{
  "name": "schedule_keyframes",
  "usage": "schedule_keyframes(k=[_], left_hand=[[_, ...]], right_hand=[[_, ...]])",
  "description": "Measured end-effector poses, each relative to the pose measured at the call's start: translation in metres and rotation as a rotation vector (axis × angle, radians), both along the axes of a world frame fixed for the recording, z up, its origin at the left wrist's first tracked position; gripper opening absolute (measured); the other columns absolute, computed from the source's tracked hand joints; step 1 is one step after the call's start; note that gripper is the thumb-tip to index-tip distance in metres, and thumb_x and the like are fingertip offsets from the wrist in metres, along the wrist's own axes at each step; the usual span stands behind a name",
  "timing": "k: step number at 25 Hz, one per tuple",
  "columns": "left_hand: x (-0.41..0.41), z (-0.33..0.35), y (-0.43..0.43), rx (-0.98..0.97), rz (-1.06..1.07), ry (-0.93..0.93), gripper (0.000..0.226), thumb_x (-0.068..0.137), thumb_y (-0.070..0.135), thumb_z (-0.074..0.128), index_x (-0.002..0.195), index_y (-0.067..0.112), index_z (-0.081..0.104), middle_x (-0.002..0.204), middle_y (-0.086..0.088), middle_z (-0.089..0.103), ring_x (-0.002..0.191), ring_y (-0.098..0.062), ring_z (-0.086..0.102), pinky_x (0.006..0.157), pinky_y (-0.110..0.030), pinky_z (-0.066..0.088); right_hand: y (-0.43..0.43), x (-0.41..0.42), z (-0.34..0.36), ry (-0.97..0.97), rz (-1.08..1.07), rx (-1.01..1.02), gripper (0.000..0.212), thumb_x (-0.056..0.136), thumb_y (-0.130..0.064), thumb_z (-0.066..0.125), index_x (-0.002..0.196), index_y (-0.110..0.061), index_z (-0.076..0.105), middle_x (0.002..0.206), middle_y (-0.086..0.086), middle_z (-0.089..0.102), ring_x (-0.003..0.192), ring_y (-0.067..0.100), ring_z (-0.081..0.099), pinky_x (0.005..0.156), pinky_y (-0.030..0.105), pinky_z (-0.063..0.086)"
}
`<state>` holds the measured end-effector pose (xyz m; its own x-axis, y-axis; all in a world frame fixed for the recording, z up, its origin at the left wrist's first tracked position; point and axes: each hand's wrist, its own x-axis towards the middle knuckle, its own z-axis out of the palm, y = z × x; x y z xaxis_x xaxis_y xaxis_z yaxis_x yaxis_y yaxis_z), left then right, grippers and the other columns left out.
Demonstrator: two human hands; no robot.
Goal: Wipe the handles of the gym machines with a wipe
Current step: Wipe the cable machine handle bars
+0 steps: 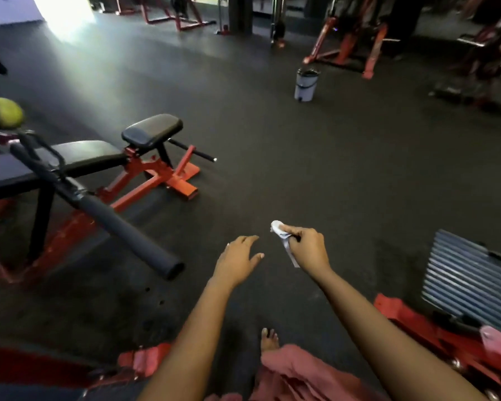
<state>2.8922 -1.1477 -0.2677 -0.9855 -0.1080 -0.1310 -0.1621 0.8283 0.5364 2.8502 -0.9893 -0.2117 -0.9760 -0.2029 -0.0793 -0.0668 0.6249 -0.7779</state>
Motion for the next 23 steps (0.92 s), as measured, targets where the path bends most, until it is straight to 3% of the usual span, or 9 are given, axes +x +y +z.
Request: schedule_keyframes(k=[3,7,10,15,19,21,23], left_hand=[[-0.076,0.006,-0.017,-0.003,0.043,0.034,0.053,0.092,0.035,0.053,0.139,0.016,0.038,0.140,-0.009,0.042,0.129,-0.027,0.042,0.108,-0.040,0.034],[-0.170,0.019,-0.068,-0.015,0.215,0.170,0.053,0.092,0.035,0.051,0.140,0.015,0.038,0.142,-0.008,0.041,0.130,-0.025,0.040,0.109,-0.039,0.031],[-0.215,0.028,-0.133,-0.135,0.427,0.217,0.054,0.092,0.037,0.050,0.141,0.017,0.036,0.146,-0.007,0.037,0.136,-0.023,0.033,0.114,-0.044,0.023],[-0.221,0.069,-0.246,-0.299,0.786,0.112,0.058,0.094,0.038,0.046,0.145,0.019,0.025,0.153,-0.007,0.025,0.142,-0.022,0.019,0.116,-0.041,0.011],[-0.191,0.090,-0.297,-0.374,1.072,0.076,0.058,0.094,0.039,0.045,0.146,0.020,0.025,0.153,-0.006,0.023,0.143,-0.022,0.017,0.117,-0.039,0.010],[-0.175,0.095,-0.315,-0.442,1.229,0.095,0.058,0.093,0.038,0.047,0.145,0.019,0.028,0.152,-0.007,0.026,0.143,-0.024,0.017,0.117,-0.041,0.010],[-0.155,0.105,-0.322,-0.505,1.373,0.047,0.058,0.093,0.038,0.049,0.144,0.019,0.030,0.151,-0.007,0.028,0.143,-0.025,0.017,0.117,-0.043,0.009]], right_hand=[[-0.011,-0.058,-0.004,0.028,-0.047,-0.003,0.034,0.086,-0.006,0.049,0.112,-0.018,0.067,0.106,0.014,0.069,0.090,0.026,0.065,0.075,0.028,0.047],[-0.067,-0.167,0.008,0.080,0.118,0.029,0.038,0.084,-0.003,0.046,0.113,-0.019,0.066,0.104,0.019,0.069,0.074,0.018,0.055,0.068,0.028,0.042],[-0.137,-0.248,0.029,0.162,0.348,0.055,0.039,0.083,-0.001,0.047,0.114,-0.017,0.066,0.112,0.014,0.066,0.100,0.023,0.063,0.078,0.026,0.043],[-0.285,-0.324,0.052,0.162,0.725,-0.034,0.038,0.081,0.001,0.050,0.113,-0.014,0.066,0.111,0.013,0.067,0.101,0.024,0.064,0.079,0.020,0.042],[-0.399,-0.323,0.055,0.172,1.030,-0.152,0.040,0.079,0.004,0.051,0.112,-0.011,0.067,0.115,0.011,0.065,0.108,0.021,0.062,0.093,0.020,0.041],[-0.450,-0.317,0.056,0.203,1.182,-0.200,0.039,0.080,0.005,0.050,0.112,-0.010,0.067,0.114,0.013,0.066,0.106,0.021,0.062,0.088,0.014,0.039],[-0.490,-0.304,0.060,0.188,1.327,-0.221,0.040,0.081,0.006,0.047,0.113,-0.010,0.066,0.111,0.014,0.067,0.093,0.018,0.064,0.071,0.003,0.038]])
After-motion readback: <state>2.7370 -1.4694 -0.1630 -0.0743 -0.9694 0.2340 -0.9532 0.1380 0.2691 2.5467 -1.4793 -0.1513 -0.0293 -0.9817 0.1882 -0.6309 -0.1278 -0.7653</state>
